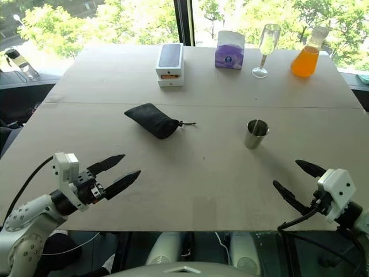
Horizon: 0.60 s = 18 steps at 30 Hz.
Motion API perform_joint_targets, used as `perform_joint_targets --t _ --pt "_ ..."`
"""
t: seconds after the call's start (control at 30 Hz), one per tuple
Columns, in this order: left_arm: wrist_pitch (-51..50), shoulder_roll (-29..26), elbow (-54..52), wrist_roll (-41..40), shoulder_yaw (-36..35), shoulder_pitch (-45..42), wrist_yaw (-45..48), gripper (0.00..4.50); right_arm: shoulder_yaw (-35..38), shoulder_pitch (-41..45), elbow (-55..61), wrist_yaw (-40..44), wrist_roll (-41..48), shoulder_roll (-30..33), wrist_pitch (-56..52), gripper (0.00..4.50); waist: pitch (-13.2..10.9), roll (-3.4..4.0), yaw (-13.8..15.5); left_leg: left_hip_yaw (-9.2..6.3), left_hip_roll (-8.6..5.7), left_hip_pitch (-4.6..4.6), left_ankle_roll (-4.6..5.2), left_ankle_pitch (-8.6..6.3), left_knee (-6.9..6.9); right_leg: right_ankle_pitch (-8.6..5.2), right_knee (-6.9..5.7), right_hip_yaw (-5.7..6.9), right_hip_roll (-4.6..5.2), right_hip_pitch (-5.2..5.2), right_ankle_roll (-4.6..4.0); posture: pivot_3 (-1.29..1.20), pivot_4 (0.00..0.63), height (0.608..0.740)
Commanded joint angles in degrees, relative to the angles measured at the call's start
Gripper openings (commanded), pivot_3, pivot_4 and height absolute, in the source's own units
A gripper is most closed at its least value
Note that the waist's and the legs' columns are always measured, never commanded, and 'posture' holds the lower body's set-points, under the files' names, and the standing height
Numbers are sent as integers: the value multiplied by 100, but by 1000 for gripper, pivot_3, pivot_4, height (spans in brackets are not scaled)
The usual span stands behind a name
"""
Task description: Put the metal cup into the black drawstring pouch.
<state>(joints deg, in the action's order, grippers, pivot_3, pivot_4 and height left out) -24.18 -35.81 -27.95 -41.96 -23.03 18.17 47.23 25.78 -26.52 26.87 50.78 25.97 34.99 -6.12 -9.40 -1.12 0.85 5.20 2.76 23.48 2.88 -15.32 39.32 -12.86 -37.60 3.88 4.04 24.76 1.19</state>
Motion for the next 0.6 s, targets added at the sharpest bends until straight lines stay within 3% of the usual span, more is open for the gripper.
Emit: perform_joint_targets --t 0.03,0.27,0.43,0.6 --pt "83 -12 -89 75 -15 -157 -112 4442 121 95 225 4 235 19 73 4500 0 0 0 0 0 0 0 0 0 0 0 0 0 0 0 0 150 737" --pt "-456 -75 -606 910 730 -1205 -1447 4442 -336 346 759 326 596 -48 379 4500 3 5 17 -6 -1 -4 -1 1 1 0 -3 1 -2 -7 1 0 150 737" --pt "-2113 -524 -1354 2410 1952 -2502 -3023 4442 -519 450 971 737 734 182 501 4500 4 3 15 -6 -9 -3 0 1 1 15 0 1 -2 -8 22 0 150 737" --pt "-3343 -404 -1269 2805 2823 -3944 -3453 4442 -253 414 830 908 855 182 712 4500 3 0 16 -8 -12 -8 -1 1 -1 16 -3 1 -3 -14 25 0 150 737"
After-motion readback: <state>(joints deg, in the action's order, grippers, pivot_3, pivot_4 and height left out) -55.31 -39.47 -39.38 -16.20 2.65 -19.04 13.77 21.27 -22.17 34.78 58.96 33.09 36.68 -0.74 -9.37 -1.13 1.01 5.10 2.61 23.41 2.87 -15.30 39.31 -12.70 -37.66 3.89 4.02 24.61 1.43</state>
